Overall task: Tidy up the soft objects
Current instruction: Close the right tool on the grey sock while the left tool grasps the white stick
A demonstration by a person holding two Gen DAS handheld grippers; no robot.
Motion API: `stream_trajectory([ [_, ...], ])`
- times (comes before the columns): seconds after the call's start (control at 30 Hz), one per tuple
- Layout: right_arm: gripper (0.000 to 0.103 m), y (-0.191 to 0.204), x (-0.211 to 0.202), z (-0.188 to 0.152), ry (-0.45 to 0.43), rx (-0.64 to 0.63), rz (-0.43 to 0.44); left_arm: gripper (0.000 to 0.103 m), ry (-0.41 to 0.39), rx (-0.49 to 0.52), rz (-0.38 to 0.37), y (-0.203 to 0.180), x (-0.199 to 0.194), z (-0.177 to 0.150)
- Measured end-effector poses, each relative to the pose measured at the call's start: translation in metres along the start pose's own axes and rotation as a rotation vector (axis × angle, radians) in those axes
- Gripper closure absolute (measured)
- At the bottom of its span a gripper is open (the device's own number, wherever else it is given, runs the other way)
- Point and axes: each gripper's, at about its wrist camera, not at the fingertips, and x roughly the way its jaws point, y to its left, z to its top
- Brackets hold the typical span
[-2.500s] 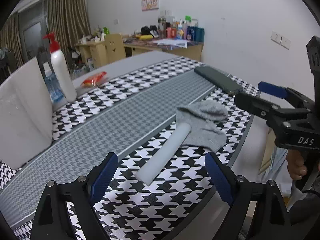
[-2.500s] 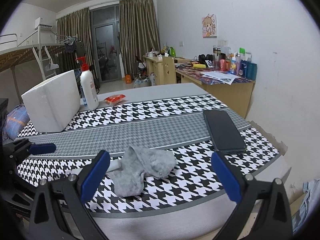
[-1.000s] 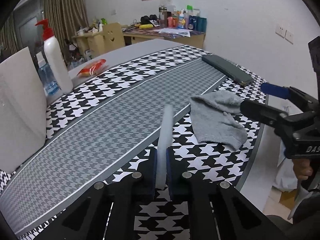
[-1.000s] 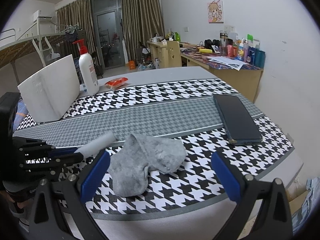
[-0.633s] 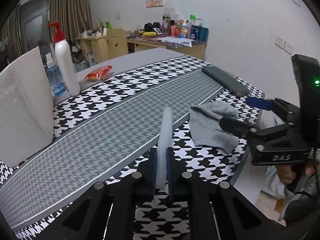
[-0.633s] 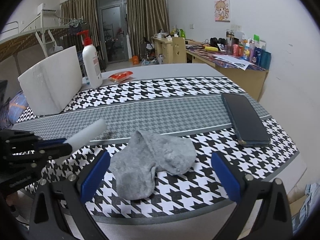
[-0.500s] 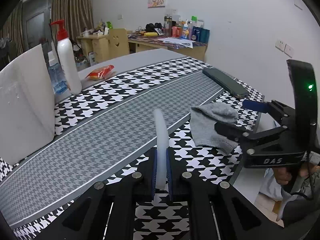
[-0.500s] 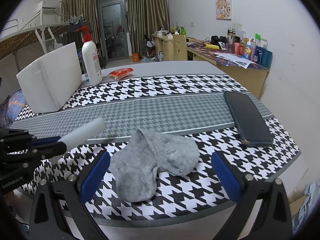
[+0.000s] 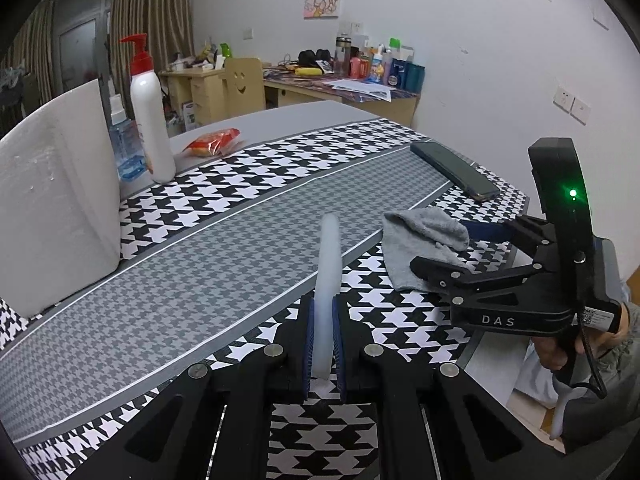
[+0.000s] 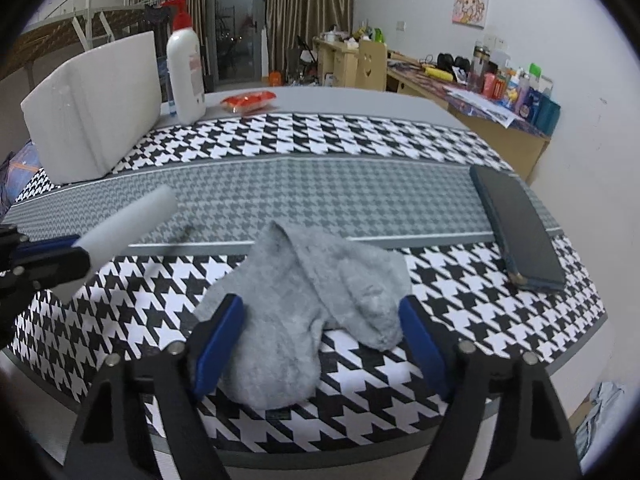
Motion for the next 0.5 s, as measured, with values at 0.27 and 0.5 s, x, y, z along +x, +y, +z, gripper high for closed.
stream_trajectory([
  [0.27, 0.040, 0.004, -0.003, -0.002, -0.003, -0.002, 0.040, 0.093, 0.002, -0.017, 0.001, 0.004, -0.003, -0.003],
  [0.5, 0.077, 0.010, -0.007, 0.000, -0.012, -0.007, 0.051, 0.093, -0.015, -0.030, 0.021, 0.008, -0.010, -0.006],
])
